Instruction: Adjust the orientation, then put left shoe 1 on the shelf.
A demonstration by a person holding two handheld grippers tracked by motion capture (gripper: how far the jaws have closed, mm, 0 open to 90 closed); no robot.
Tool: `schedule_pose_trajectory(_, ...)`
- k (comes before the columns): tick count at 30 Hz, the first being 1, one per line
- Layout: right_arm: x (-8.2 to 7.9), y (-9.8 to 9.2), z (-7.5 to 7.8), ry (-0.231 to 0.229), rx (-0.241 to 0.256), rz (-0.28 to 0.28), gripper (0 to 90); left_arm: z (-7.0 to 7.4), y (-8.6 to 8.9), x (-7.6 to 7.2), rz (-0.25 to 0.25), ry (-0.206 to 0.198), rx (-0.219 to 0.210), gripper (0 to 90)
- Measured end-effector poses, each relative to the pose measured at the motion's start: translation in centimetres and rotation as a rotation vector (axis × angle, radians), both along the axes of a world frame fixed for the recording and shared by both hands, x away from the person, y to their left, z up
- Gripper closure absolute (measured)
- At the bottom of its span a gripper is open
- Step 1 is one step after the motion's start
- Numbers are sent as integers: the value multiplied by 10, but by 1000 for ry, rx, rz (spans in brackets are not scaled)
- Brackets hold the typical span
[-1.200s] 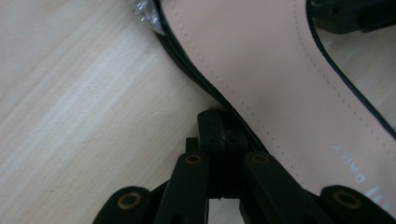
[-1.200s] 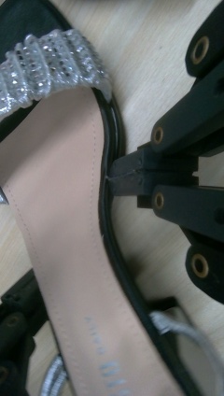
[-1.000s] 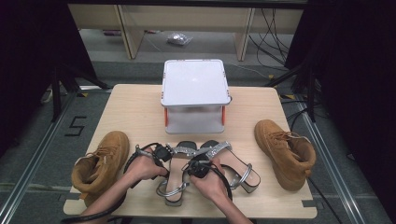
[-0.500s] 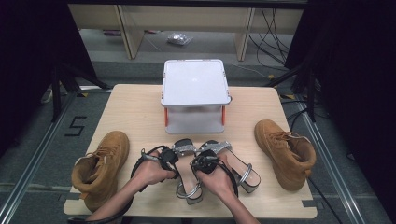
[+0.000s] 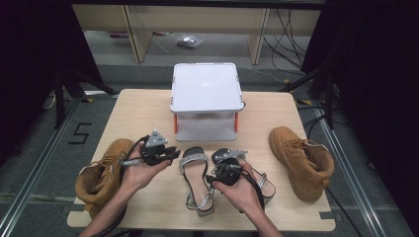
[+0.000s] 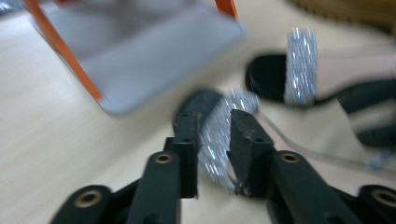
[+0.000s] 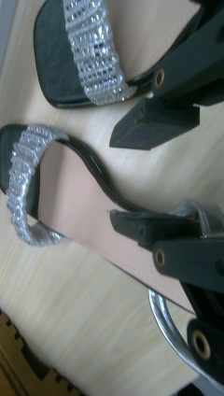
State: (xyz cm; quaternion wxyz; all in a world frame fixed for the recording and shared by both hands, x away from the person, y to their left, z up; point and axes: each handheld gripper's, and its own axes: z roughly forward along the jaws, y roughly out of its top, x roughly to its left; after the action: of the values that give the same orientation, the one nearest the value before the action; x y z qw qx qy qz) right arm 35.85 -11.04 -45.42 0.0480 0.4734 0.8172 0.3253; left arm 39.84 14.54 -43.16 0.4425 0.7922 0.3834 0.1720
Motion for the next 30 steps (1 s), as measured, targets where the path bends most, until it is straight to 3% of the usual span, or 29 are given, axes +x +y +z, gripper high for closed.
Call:
schedule_pose_trajectory(1, 0, 0, 0, 0, 0, 0, 565, 0, 0, 0, 0, 0, 0, 780)
schedule_pose_trajectory(2, -1, 0, 0, -16, 7, 1, 553, 3, 0, 3, 19, -20, -43, 780)
schedule_pose_trajectory(3, -4, 2, 0, -6, 18, -8, 532, 9, 1, 5, 38, -50, -59, 828)
schedule_pose_trajectory(8, -5, 6, 3, 15, 20, 14, 499, 21, 0, 11, 42, -108, -87, 888)
schedule_pose_trajectory(13, -7, 18, 5, 26, -1, 31, 474, 44, -4, 35, 62, -205, -102, 888)
schedule_pose_trajectory(14, -6, 20, 6, 25, -13, 45, 474, 47, -6, 41, 64, -216, -116, 888)
schedule_pose_trajectory(18, -5, 27, 8, 38, -26, 51, 463, 57, -14, 64, 78, -256, -105, 891)
schedule_pose_trajectory(21, -4, 30, 9, 50, -36, 48, 457, 60, -18, 75, 92, -265, -93, 894)
schedule_pose_trajectory(22, -4, 34, 9, 76, -44, 44, 444, 61, -20, 80, 103, -264, -90, 896)
schedule_pose_trajectory(26, -5, 42, 5, 110, -78, 88, 409, 57, -24, 98, 131, -253, -26, 898)
schedule_pose_trajectory(27, -8, 46, 6, 151, -75, 67, 399, 54, -25, 100, 137, -250, -18, 898)
schedule_pose_trajectory(28, -6, 47, 4, 124, -85, 85, 392, 52, -25, 103, 141, -243, -21, 898)
schedule_pose_trajectory(30, -4, 50, 3, 142, -106, 78, 370, 47, -26, 105, 149, -233, -7, 898)
